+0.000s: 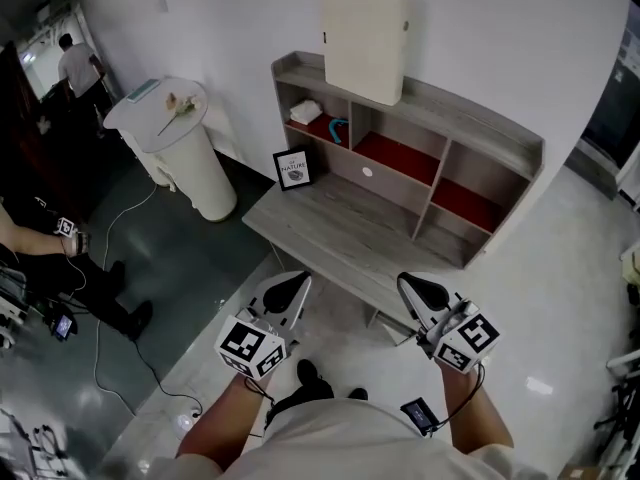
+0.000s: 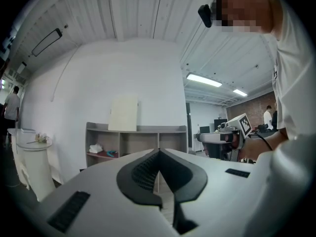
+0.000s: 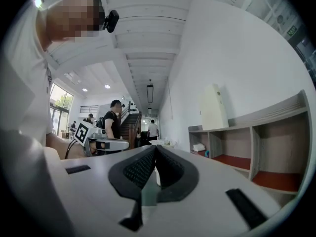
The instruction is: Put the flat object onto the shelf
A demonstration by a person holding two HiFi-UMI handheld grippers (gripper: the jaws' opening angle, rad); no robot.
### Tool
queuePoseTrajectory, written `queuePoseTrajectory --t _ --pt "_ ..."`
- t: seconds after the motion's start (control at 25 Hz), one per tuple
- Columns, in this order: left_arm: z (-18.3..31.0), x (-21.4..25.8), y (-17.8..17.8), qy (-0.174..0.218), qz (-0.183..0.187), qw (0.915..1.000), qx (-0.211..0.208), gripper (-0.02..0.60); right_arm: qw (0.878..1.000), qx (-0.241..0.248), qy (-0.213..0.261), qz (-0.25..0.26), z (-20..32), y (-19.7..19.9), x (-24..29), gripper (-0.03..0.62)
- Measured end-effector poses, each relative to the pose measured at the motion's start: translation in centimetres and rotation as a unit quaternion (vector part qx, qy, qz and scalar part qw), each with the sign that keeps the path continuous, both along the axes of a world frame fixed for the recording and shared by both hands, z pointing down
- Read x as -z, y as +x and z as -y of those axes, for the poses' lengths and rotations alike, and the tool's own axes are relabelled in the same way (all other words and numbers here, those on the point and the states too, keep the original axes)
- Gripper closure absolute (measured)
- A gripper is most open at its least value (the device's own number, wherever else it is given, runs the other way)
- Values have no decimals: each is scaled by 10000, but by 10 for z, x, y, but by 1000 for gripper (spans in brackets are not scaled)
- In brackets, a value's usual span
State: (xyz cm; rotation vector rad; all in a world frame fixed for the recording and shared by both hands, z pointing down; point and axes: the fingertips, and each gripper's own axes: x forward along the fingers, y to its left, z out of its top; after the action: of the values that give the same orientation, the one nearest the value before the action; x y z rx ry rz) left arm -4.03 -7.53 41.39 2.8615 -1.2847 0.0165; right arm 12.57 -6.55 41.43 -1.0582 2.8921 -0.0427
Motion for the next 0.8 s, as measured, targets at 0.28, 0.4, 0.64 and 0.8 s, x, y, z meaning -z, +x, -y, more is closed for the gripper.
queuePoseTrajectory --t 0.28,0.4,0.64,0.8 --pt "-30 2 2 40 -10 9999 -137 569 9999 -147 78 -20 -39 -4 -3 575" --pt "-46 0 -7 75 22 9996 -267 569 9998 -184 89 -12 -58 -19 -3 574" --pt "-84 -2 -45 -5 -54 9989 -464 569 9994 -328 127 -71 -101 -66 -1 574" --pt "-117 -4 -78 -40 -86 9986 -528 569 9989 -427 171 -103 -131 -101 -1 574"
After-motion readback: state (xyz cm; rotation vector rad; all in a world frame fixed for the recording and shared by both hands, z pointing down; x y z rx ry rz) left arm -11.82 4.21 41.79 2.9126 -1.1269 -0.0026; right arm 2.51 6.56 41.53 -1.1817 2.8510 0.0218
